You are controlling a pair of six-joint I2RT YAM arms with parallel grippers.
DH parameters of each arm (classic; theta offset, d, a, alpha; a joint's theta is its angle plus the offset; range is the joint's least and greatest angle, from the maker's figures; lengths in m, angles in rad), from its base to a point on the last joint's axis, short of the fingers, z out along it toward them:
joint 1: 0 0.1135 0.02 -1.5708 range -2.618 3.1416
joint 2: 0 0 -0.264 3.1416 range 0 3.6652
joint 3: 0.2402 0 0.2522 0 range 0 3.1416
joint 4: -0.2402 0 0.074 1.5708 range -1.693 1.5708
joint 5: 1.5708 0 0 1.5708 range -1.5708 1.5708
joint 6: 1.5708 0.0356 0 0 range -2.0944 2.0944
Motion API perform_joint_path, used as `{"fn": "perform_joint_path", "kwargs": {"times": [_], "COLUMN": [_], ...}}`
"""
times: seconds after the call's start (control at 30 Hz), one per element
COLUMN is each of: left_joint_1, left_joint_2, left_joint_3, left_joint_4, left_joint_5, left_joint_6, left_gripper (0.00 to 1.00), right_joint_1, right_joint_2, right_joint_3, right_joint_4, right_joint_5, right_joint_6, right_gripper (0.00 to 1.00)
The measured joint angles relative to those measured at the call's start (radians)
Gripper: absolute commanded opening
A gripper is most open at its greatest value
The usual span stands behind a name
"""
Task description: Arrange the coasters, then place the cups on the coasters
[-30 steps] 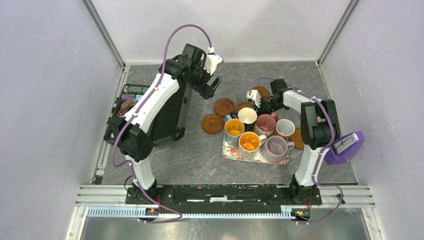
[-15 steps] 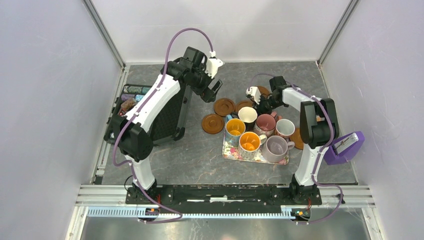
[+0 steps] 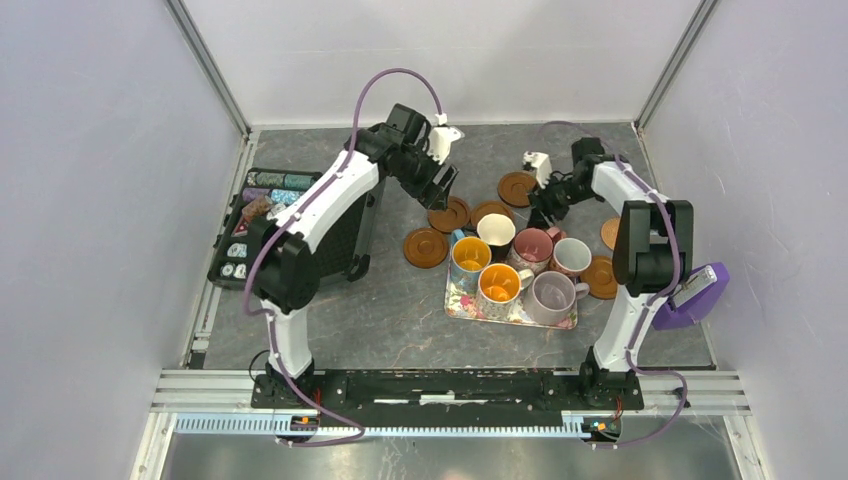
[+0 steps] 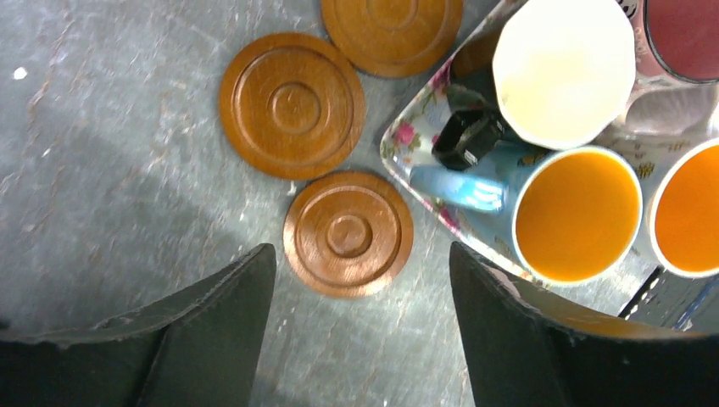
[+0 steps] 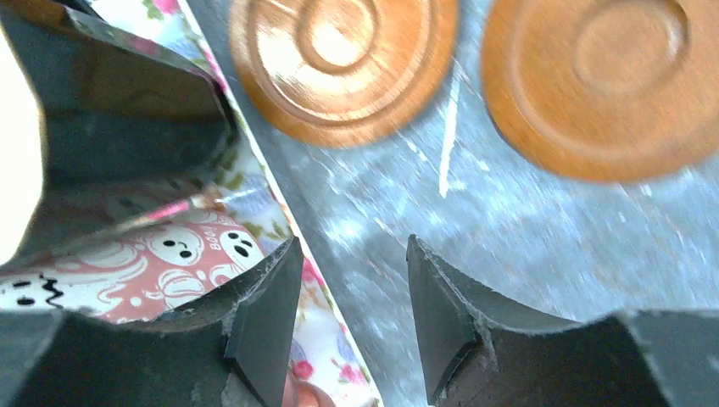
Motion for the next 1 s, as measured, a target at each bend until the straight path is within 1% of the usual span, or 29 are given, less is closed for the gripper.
{"fn": "perform_joint_path", "kwargs": {"times": [0.1,0.17,0.3,0.4,0.53,0.7,0.83,1.0], "left_joint_1": [0.0,0.0,0.0,0.0,0.0,-0.002,-0.013,-0.03], "left_joint_2": [0.085,0.132,0.221,0.273,0.325,0.38,0.401,0.404], "left_joint_3": [0.054,0.076,0.118,0.154,0.198,0.23,0.23,0.23], "left_joint_4": [0.021,0.037,0.068,0.093,0.116,0.118,0.093,0.075], "left_joint_5": [0.037,0.054,0.06,0.061,0.061,0.074,0.08,0.085], "left_joint_6": [-0.058,-0.087,-0.161,-0.205,-0.243,-0.245,-0.242,-0.233], "left_gripper": [0.65,0.61,0.56,0.52,0.44,0.4,0.39,0.38], "right_joint_1": [-0.068,-0.116,-0.198,-0.226,-0.23,-0.229,-0.229,-0.229], "right_joint_2": [0.0,0.0,0.0,0.0,0.0,0.0,0.0,0.0], "right_joint_3": [0.002,0.002,-0.001,-0.013,-0.036,-0.077,-0.113,-0.113], "right_joint_4": [-0.023,-0.035,-0.042,-0.041,-0.048,-0.062,-0.059,-0.055], "right_joint_5": [-0.004,-0.004,0.0,0.001,0.014,0.047,0.073,0.083], "right_joint_6": [0.015,0.026,0.044,0.051,0.048,0.011,-0.008,-0.013], "right_gripper": [0.54,0.54,0.53,0.53,0.53,0.52,0.51,0.5]}}
